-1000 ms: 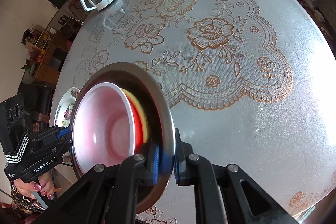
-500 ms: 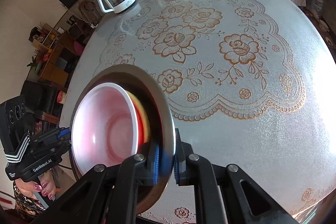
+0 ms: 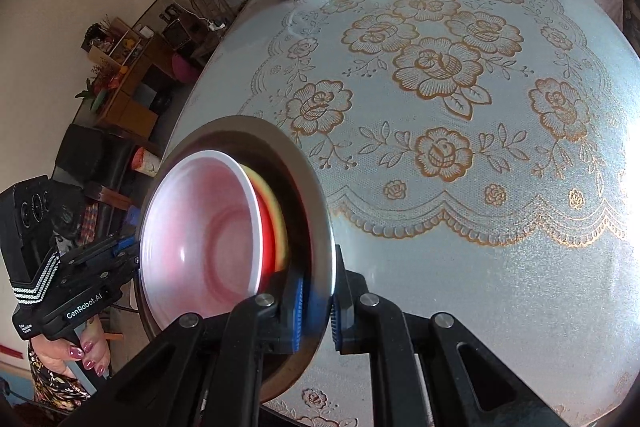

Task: Organize plates and bowls
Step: 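Lift the steel bowl with nested bowls and carry it over the plate stack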

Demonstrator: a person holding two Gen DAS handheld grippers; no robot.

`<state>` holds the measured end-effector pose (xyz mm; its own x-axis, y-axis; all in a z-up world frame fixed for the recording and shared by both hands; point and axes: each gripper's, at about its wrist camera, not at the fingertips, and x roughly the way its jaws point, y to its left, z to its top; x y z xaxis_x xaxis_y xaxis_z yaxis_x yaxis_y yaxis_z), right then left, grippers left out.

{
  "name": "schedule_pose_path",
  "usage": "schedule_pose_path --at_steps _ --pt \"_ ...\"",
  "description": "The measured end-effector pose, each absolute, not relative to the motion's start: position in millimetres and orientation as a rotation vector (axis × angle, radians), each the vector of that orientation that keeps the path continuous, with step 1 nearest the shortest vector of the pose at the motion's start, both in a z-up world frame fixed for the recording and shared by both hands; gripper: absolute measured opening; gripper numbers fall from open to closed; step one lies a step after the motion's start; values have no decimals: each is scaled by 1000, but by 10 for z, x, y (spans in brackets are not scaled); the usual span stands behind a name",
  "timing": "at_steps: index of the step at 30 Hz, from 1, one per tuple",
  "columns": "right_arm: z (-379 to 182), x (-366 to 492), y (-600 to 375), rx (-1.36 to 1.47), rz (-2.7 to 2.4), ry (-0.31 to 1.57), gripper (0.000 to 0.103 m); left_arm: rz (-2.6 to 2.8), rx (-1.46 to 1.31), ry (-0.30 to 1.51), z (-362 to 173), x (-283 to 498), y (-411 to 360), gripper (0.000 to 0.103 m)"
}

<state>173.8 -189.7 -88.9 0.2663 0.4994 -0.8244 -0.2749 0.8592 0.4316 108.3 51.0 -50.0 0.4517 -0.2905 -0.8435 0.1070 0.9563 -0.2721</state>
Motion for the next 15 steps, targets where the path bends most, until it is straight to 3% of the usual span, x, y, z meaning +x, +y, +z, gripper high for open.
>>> schedule_pose_path --at_steps 15 --pt "-1222 1790 -1444 243 506 1245 10 -219 -182 1137 -862 1181 836 15"
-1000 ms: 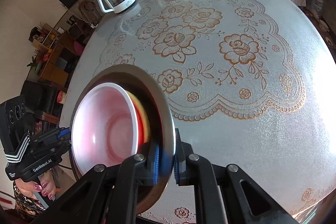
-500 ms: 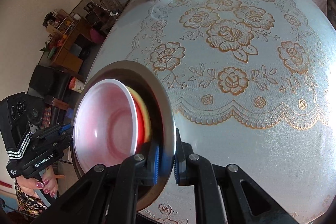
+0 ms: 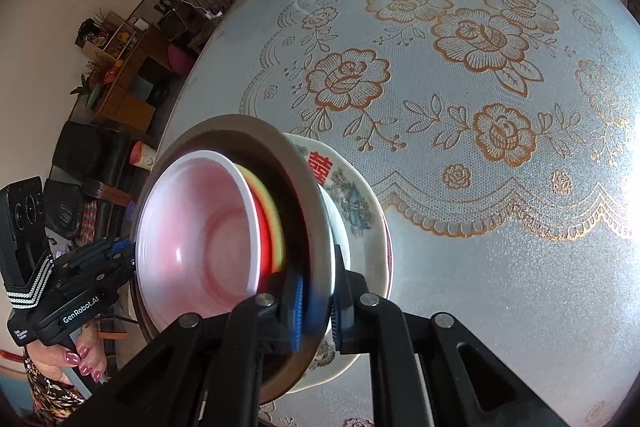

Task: Organize plates and bowls
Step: 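Lift the steel bowl with nested bowls and carry it over the plate stack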

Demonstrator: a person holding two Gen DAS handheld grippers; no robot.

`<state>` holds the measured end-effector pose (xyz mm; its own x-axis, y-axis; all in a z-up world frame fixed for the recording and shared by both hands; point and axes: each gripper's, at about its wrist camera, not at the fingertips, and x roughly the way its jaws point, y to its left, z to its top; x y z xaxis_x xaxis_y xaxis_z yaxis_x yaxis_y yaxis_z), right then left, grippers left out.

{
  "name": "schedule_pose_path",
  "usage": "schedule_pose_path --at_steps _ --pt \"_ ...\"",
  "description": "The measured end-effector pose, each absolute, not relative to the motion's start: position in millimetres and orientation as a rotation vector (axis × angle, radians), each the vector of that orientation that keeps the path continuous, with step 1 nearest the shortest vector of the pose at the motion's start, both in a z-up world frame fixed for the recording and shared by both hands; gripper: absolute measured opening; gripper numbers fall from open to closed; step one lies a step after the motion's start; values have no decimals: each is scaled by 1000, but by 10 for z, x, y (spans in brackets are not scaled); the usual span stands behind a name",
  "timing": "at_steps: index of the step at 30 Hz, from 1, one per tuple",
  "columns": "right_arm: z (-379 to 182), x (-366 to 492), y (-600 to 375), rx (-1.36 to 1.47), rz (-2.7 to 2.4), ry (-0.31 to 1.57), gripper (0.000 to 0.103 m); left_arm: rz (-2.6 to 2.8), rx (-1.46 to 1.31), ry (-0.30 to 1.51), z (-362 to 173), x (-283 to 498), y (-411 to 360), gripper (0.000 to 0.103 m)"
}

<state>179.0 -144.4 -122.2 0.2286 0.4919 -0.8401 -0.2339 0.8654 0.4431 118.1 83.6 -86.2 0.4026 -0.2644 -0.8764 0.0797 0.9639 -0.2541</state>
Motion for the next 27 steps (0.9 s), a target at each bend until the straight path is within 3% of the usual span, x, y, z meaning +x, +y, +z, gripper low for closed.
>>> schedule_pose_path --at_steps 27 --pt "-1282 1815 -1407 261 426 1229 12 -228 -204 1150 -1002 1233 903 15"
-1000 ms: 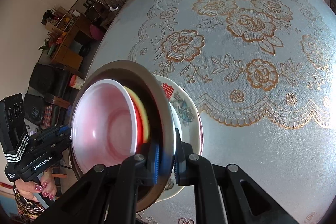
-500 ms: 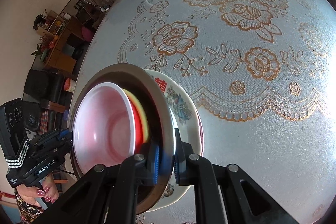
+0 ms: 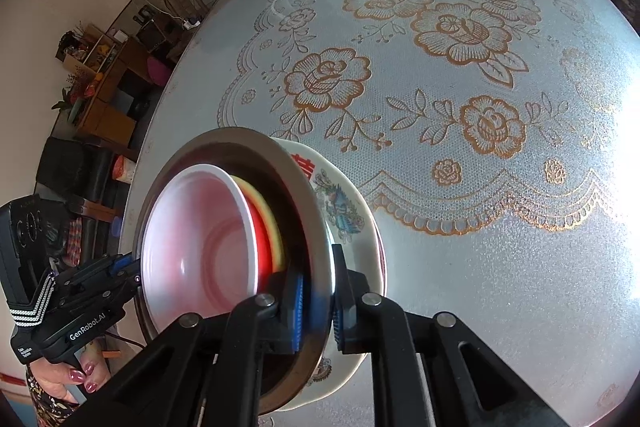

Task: Organize plates and bowls
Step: 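Lift the steel bowl with nested bowls and carry it over the plate stack, then lower the steel bowl onto the rose-print plate and open the right tool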

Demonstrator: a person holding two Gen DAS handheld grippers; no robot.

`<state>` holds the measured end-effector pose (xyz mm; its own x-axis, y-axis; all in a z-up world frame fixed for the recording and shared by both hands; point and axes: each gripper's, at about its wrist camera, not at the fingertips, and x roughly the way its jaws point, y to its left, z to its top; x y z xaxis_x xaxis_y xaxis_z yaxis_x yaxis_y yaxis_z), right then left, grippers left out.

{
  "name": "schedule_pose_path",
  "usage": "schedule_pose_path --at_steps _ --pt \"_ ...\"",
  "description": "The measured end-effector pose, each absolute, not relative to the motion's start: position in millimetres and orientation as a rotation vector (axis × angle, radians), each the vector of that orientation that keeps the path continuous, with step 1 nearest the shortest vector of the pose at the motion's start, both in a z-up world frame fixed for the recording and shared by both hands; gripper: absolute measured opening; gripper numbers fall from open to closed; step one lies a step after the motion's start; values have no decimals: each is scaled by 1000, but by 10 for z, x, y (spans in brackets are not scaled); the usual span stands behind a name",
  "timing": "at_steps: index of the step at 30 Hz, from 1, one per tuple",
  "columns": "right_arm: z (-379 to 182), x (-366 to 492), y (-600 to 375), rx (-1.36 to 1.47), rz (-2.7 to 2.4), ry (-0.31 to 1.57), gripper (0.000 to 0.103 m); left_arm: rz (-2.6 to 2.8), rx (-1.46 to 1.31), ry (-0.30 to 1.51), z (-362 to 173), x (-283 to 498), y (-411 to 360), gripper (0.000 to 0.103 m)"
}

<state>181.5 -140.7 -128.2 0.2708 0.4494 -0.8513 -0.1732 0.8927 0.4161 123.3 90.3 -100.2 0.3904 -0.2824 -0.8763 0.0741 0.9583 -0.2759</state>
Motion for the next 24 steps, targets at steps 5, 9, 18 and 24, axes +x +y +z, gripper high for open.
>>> schedule_pose_path --at_steps 5,9,18,24 --pt "-1334 1845 -1431 337 434 1253 11 -222 -206 1151 -990 1268 924 16" --pt "-1349 1807 -1444 361 431 1266 12 -228 -192 1148 -988 1224 919 16" --pt "-1302 1684 -1412 299 435 1245 17 -222 -206 1120 -954 1174 960 16" --pt "-1298 1613 -1513 299 407 1244 23 -236 -213 1115 -923 1163 949 16"
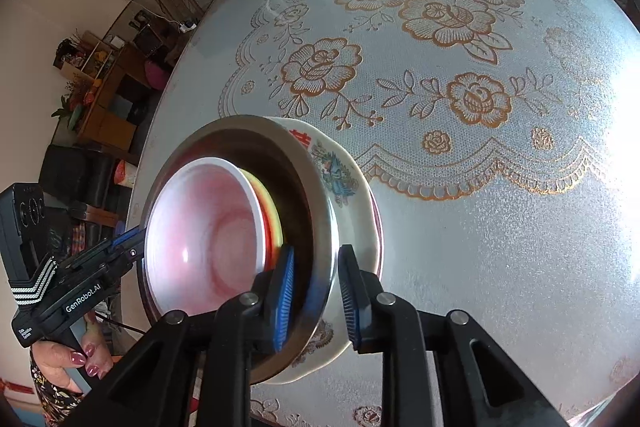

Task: Organize plates and bowls
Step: 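Lower the steel bowl onto the rose-print plate and open the right tool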

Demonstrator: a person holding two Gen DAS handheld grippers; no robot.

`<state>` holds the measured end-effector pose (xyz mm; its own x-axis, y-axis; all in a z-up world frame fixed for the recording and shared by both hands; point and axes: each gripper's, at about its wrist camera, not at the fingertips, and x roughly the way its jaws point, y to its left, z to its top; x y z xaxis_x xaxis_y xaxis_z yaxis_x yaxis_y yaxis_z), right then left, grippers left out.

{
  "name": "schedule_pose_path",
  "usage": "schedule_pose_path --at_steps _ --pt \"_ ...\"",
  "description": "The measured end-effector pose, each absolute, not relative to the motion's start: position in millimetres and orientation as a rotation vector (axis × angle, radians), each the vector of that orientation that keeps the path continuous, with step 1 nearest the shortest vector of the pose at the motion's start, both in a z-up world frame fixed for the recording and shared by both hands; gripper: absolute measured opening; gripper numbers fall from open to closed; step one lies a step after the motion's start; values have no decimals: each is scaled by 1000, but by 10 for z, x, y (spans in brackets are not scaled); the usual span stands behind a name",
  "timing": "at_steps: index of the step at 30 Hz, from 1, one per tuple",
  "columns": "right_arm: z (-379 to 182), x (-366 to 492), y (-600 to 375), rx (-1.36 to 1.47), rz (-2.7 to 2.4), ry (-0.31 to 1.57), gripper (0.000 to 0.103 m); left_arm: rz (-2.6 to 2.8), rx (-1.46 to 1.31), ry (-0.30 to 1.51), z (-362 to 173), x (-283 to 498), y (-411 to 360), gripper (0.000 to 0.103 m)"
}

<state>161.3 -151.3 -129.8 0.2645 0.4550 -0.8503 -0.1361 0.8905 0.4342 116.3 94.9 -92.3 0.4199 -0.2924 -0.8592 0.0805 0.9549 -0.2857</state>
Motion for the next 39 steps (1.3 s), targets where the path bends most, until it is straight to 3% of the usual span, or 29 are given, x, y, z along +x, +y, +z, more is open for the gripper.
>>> schedule_pose_path --at_steps 12,27,29,39 --pt "-1344 1542 -1468 290 391 1231 17 -215 -177 1113 -952 1180 894 16" --pt "-1325 1560 -1362 218 362 1217 22 -175 -113 1084 -909 1127 888 20" --pt "-1307 1553 -1379 216 354 1208 24 -170 -102 1079 -908 1111 892 23" --pt "-1099 1263 -1510 160 299 1101 37 -88 -72 984 -733 831 1055 62"
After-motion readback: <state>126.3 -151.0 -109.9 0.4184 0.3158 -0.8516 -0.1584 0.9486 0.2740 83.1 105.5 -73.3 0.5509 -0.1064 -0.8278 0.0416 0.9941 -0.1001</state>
